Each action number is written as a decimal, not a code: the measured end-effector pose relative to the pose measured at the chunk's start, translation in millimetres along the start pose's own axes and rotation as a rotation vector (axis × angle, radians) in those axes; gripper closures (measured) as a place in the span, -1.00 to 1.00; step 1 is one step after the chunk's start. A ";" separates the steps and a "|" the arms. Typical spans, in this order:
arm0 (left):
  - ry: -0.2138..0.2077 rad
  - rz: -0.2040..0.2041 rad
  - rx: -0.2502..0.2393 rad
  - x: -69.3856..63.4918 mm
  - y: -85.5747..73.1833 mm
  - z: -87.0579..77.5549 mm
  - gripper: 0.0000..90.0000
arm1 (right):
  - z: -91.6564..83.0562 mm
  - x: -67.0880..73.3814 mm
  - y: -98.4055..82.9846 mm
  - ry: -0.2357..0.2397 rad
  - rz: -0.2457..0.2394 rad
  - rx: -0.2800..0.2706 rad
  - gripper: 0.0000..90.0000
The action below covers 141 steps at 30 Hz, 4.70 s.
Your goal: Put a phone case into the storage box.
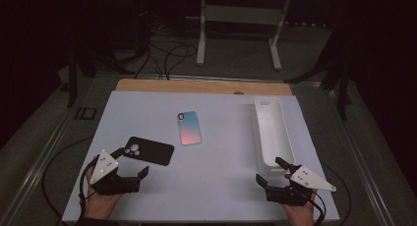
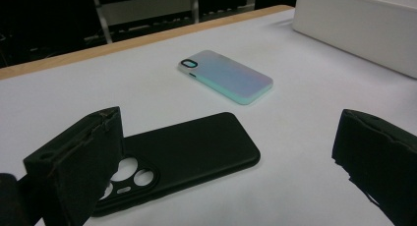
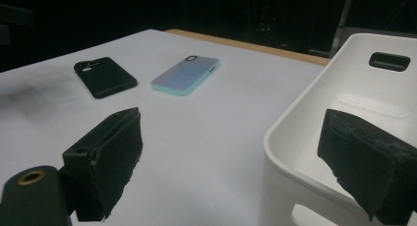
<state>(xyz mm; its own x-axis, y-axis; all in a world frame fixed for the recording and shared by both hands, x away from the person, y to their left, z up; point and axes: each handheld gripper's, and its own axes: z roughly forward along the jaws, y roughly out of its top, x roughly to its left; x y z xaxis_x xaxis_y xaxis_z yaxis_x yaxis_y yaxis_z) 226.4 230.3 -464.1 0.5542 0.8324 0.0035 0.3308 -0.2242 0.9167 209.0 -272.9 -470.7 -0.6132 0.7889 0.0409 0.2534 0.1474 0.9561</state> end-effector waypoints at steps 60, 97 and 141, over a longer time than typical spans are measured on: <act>-0.190 0.033 0.142 -45.6 69.1 148.8 -0.65 | 1.4 -5.5 -0.2 -0.026 0.007 0.016 -0.78; -0.195 0.064 0.440 -47.8 60.3 237.6 1.00 | 1.3 -5.3 -0.3 -0.031 -0.001 0.017 -0.77; -0.060 0.041 0.516 -0.9 50.6 207.4 0.99 | 2.1 -4.9 -0.9 -0.034 0.002 0.022 -0.77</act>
<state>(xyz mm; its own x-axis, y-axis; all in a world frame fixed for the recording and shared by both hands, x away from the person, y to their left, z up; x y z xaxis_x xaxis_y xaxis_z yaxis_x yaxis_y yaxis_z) 401.1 113.1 -500.6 0.6119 0.7909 -0.0015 0.6334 -0.4890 0.5997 213.3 -275.6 -472.4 -0.5869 0.8090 0.0324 0.2710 0.1586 0.9494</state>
